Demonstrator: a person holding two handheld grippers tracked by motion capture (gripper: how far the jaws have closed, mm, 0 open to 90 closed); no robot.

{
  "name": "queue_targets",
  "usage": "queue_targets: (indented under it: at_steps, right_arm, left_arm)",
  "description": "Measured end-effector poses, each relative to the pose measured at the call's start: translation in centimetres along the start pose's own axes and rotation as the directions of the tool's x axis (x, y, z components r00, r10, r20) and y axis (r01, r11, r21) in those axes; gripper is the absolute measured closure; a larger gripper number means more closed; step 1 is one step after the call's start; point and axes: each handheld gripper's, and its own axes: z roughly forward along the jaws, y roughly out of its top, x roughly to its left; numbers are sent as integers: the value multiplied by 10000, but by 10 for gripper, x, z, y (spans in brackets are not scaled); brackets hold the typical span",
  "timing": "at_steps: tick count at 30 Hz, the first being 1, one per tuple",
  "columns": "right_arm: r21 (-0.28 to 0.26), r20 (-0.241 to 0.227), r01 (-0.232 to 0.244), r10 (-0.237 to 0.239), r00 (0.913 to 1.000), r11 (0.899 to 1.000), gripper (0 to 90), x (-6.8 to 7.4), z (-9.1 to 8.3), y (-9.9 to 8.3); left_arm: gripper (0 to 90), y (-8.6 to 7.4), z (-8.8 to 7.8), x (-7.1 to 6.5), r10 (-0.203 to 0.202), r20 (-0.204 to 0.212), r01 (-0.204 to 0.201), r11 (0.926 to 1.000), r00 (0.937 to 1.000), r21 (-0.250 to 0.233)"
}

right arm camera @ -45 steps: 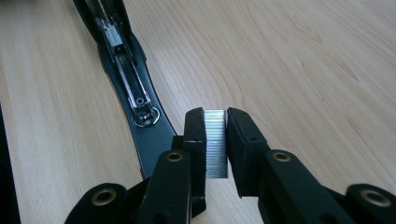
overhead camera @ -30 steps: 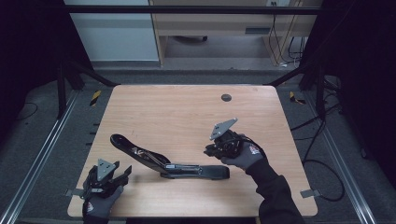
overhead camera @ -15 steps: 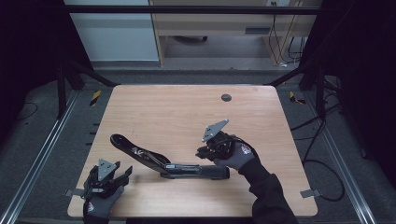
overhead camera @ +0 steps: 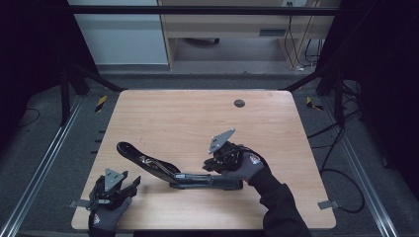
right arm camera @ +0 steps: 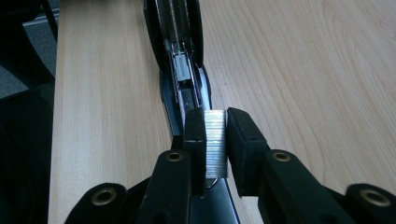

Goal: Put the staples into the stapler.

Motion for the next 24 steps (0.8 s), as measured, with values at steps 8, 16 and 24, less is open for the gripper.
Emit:
queue_targets:
  at_steps: [8, 16, 24]
  right_arm:
    - [154, -225, 155, -151, 9996, 9998, 782, 1, 6, 1]
    - [269, -386, 350, -340, 9987, 9990, 782, 1, 15, -1]
    - [316, -503, 404, -388, 9980, 9987, 781, 1, 21, -3]
  left_arm:
    - [464, 0, 0, 0, -4, 12, 4, 10000, 10000, 7]
    - [464, 0, 0, 0, -18, 31, 18, 10000, 10000, -1]
    - [464, 0, 1, 0, -30, 53, 30, 10000, 10000, 13]
